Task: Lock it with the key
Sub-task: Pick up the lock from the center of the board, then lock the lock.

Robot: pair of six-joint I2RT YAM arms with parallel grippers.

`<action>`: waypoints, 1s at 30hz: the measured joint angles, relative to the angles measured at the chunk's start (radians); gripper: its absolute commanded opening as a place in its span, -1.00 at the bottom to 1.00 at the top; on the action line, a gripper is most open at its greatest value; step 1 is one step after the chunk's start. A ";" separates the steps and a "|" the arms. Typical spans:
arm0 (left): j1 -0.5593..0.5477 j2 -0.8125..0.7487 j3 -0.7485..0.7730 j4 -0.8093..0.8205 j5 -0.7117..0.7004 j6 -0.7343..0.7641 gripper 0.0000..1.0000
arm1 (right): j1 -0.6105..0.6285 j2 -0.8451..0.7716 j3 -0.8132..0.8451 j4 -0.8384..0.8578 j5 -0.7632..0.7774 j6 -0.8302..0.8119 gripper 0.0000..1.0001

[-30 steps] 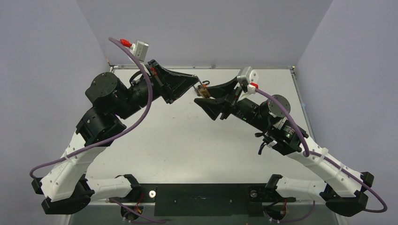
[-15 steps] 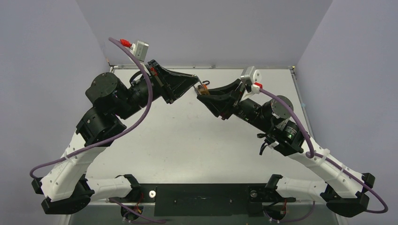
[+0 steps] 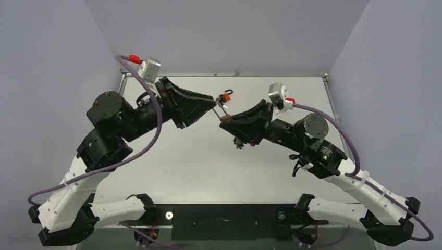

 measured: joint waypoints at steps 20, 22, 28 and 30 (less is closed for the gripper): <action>0.000 -0.140 -0.139 -0.195 0.381 0.183 -0.26 | 0.002 -0.160 -0.175 0.003 -0.315 0.254 -1.00; 0.000 -0.141 -0.139 -0.214 0.407 0.204 -0.25 | 0.008 -0.159 -0.179 -0.001 -0.333 0.263 -1.00; 0.000 -0.132 -0.138 -0.252 0.448 0.249 -0.25 | 0.020 -0.152 -0.190 -0.021 -0.366 0.283 -1.00; 0.000 -0.126 -0.137 -0.263 0.449 0.259 -0.25 | 0.024 -0.146 -0.190 -0.023 -0.370 0.286 -1.00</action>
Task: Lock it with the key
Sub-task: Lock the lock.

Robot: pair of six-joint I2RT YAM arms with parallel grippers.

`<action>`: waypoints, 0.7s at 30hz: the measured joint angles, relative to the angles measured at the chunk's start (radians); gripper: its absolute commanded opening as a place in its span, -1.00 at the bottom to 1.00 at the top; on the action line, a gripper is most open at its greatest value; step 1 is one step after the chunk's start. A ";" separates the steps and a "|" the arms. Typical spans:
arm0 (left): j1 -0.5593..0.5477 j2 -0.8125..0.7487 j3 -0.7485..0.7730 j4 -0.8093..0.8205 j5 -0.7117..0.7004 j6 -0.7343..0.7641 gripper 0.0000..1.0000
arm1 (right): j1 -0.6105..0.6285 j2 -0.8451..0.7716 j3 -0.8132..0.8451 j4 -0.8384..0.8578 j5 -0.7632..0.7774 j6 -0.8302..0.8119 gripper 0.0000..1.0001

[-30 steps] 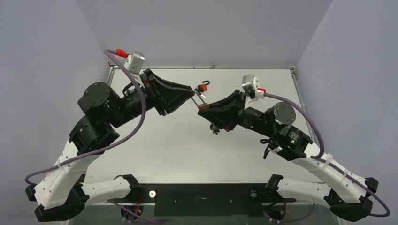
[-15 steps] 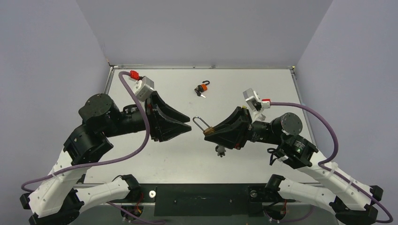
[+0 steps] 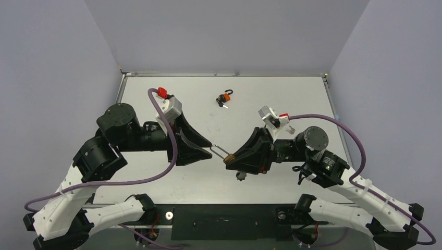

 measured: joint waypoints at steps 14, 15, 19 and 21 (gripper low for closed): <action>0.000 0.026 0.024 -0.021 0.002 0.029 -0.37 | 0.010 0.012 -0.016 -0.041 -0.003 -0.008 -1.00; 0.000 0.026 0.025 -0.021 0.002 0.031 -0.40 | 0.010 0.012 -0.016 -0.043 -0.003 -0.008 -1.00; 0.000 0.031 0.027 -0.024 0.005 0.032 -0.54 | 0.010 0.012 -0.016 -0.065 0.004 -0.013 -1.00; 0.000 0.037 0.030 -0.024 0.008 0.034 -0.65 | 0.010 0.012 -0.016 -0.074 0.005 -0.016 -1.00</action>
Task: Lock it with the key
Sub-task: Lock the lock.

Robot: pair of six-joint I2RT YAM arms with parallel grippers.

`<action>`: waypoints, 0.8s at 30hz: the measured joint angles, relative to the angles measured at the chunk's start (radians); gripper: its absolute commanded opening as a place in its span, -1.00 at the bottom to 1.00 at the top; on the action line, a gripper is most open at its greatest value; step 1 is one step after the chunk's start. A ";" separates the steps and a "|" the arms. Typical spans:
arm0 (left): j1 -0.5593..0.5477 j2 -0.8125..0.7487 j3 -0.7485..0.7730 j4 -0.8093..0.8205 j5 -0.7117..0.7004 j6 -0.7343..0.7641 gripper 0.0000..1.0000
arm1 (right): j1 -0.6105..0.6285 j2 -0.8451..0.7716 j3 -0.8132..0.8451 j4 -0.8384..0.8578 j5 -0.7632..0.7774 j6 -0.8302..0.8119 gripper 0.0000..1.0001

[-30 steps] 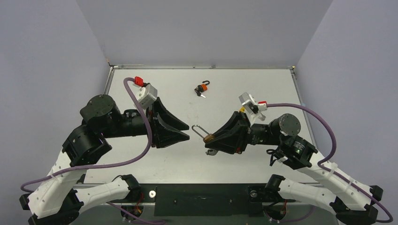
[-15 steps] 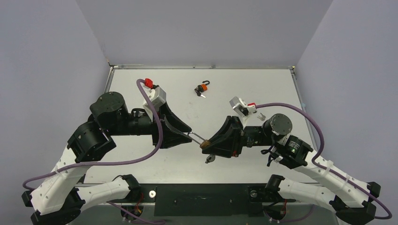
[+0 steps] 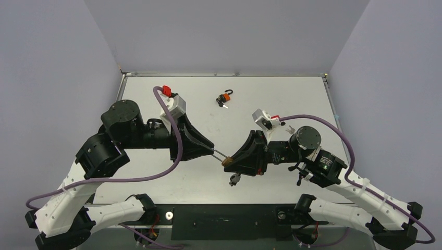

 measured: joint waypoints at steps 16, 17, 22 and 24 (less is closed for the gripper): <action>0.000 0.012 0.000 -0.016 0.024 0.001 -1.00 | 0.001 -0.008 0.000 -0.042 0.030 -0.046 -1.00; 0.000 0.011 -0.003 -0.014 0.025 -0.002 -1.00 | 0.002 -0.007 0.000 -0.043 0.031 -0.048 -1.00; -0.001 0.001 -0.032 0.015 0.029 -0.024 -1.00 | 0.009 -0.006 0.001 -0.063 0.040 -0.068 -1.00; -0.002 -0.003 -0.045 0.026 0.029 -0.032 -1.00 | 0.013 -0.006 0.002 -0.069 0.047 -0.072 -1.00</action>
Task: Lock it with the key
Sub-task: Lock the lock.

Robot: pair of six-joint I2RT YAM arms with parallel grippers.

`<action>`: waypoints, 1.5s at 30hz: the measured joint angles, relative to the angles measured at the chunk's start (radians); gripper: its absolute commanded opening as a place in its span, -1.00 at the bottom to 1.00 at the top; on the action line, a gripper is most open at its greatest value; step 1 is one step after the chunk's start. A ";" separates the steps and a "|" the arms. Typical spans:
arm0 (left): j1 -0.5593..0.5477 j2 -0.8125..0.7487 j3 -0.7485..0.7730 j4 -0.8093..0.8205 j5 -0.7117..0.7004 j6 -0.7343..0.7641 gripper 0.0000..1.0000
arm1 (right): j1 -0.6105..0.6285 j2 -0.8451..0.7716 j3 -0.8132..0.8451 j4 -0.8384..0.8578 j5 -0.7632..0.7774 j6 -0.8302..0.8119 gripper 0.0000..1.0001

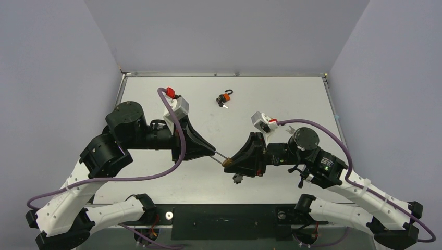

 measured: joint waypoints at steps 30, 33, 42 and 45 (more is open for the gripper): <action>-0.132 -0.034 -0.079 0.136 -0.193 -0.013 -1.00 | 0.007 0.041 0.062 -0.018 0.013 -0.005 -1.00; -0.159 -0.036 -0.087 0.156 -0.228 -0.008 -1.00 | 0.007 0.048 0.072 -0.029 0.005 -0.004 -1.00; -0.188 -0.056 -0.125 0.195 -0.309 -0.005 -1.00 | 0.007 0.076 0.086 -0.037 0.005 -0.004 -0.81; -0.195 -0.066 -0.120 0.178 -0.381 -0.005 -1.00 | 0.006 0.084 0.087 -0.022 0.024 -0.005 -0.49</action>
